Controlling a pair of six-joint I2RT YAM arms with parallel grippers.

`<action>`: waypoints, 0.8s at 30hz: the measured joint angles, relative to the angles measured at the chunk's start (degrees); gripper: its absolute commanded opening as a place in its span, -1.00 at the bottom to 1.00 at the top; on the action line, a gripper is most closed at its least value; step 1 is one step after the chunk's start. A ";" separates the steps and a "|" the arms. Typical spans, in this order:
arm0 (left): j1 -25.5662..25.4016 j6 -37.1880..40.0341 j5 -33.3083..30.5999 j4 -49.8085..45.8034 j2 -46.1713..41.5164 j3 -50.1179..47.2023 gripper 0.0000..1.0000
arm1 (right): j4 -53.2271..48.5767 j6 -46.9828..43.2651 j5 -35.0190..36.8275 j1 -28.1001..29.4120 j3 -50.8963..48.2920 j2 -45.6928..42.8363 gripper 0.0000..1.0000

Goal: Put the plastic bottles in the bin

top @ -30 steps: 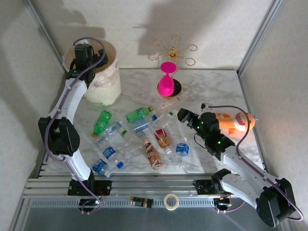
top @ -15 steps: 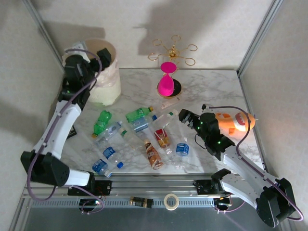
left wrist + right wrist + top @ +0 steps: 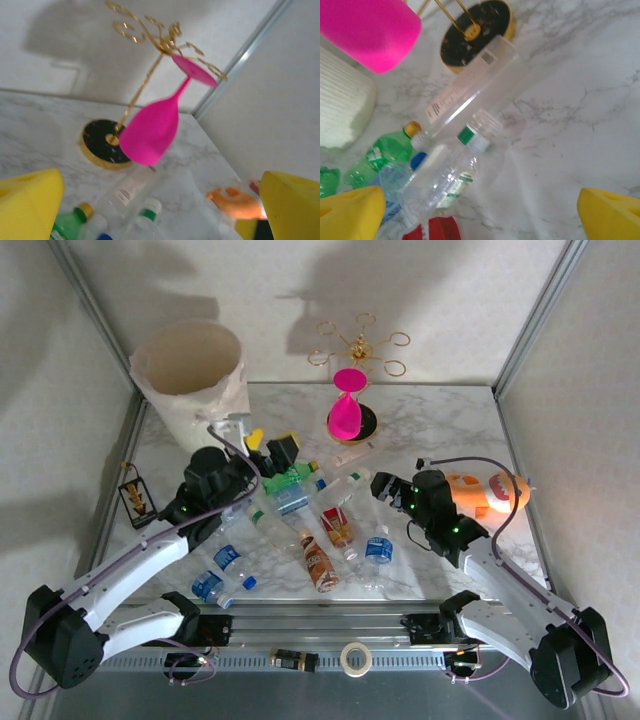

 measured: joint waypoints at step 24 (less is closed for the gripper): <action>-13.40 -8.07 -8.13 19.74 14.25 -13.53 0.99 | -27.36 5.88 -0.79 13.57 5.01 11.15 0.95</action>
